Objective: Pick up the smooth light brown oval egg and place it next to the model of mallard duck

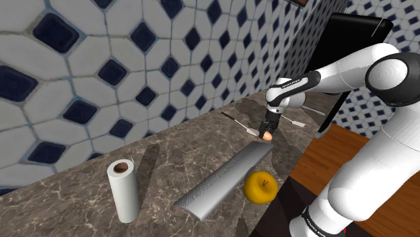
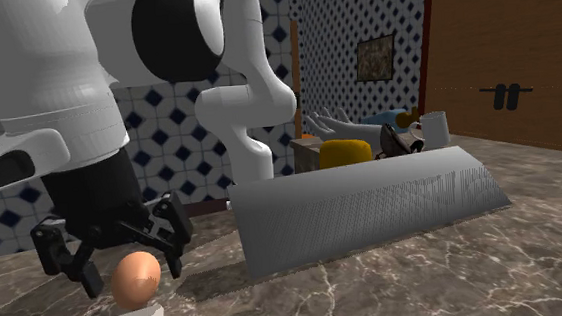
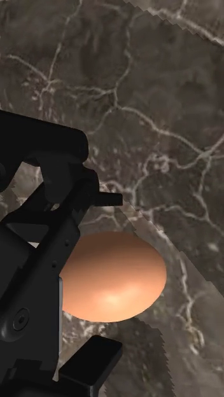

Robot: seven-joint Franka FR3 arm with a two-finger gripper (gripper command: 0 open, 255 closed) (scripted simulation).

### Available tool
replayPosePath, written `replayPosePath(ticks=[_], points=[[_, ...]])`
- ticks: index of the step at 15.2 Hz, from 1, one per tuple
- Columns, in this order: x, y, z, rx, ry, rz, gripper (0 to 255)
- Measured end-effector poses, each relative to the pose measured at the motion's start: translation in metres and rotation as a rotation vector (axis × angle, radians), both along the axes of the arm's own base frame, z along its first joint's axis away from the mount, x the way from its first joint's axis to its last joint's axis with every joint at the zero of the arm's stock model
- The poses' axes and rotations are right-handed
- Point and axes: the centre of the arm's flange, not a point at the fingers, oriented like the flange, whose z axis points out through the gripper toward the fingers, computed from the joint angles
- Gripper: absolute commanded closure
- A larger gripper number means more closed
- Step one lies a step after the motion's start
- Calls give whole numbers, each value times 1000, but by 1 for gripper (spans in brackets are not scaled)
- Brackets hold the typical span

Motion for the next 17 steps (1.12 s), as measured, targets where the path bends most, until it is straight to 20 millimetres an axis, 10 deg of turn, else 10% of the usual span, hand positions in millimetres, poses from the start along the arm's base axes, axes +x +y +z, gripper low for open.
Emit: replayPosePath(ticks=[4,5,17], points=[[0,0,-1,0,0,0,0],[0,0,-1,0,0,0,255],[0,0,5,0,0,0,255]])
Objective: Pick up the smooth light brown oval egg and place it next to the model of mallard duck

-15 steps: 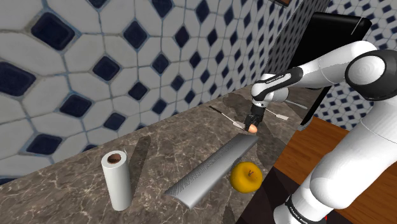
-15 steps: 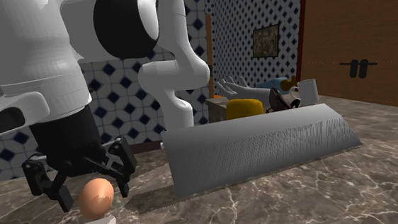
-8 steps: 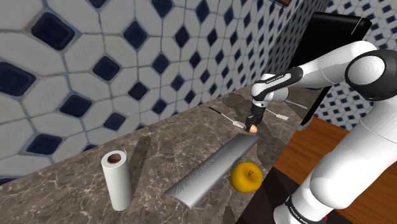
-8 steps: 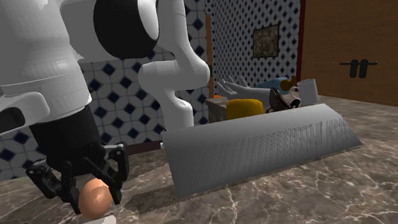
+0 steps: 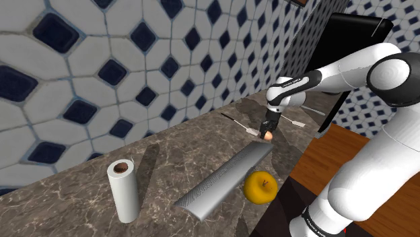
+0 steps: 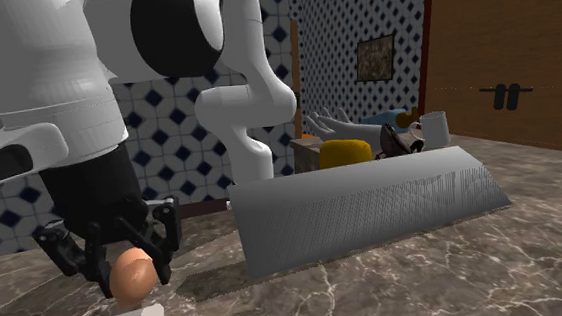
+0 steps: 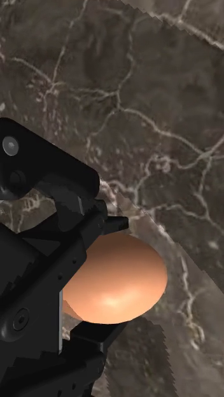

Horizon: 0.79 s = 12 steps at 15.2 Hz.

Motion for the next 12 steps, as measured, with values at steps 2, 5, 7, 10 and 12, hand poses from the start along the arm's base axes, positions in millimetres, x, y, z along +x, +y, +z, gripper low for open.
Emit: replayPosePath(ticks=[2,5,7,10,12], points=[[0,0,11,0,0,0,255],[-1,0,27,0,0,0,255],[0,0,37,0,0,0,255],[0,-1,51,0,0,0,255],[0,-1,62,0,-1,0,255]])
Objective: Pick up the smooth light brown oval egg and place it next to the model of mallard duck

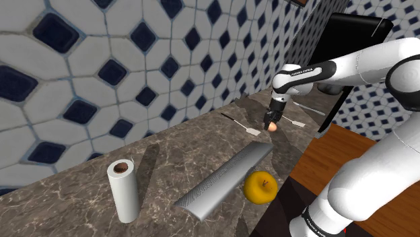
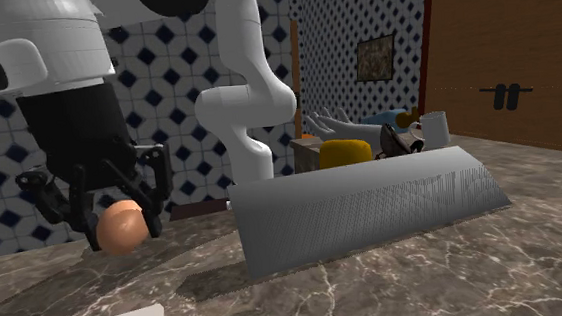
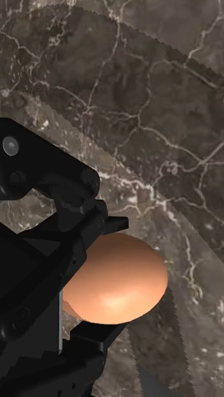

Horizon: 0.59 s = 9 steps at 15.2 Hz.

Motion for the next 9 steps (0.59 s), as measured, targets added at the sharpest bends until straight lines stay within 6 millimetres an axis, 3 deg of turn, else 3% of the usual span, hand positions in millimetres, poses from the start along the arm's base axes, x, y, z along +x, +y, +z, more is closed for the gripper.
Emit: replayPosePath(ticks=[9], points=[[0,1,47,0,0,0,255]])
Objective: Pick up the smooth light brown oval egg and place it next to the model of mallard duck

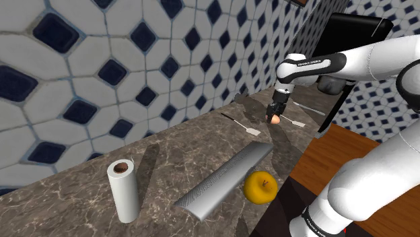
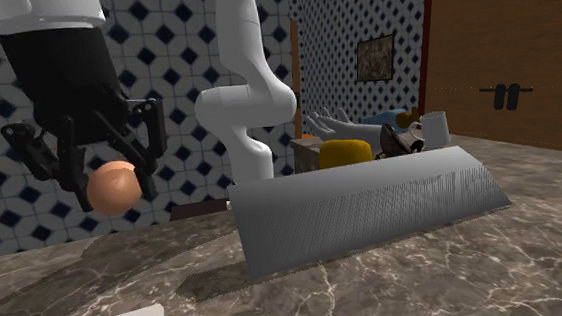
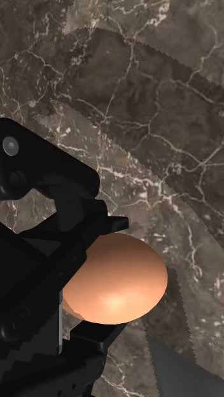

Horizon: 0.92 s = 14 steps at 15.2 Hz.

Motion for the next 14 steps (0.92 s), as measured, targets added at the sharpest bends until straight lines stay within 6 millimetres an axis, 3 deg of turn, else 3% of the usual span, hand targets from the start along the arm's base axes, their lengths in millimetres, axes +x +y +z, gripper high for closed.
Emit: replayPosePath(ticks=[14], points=[[-1,1,73,0,0,0,255]])
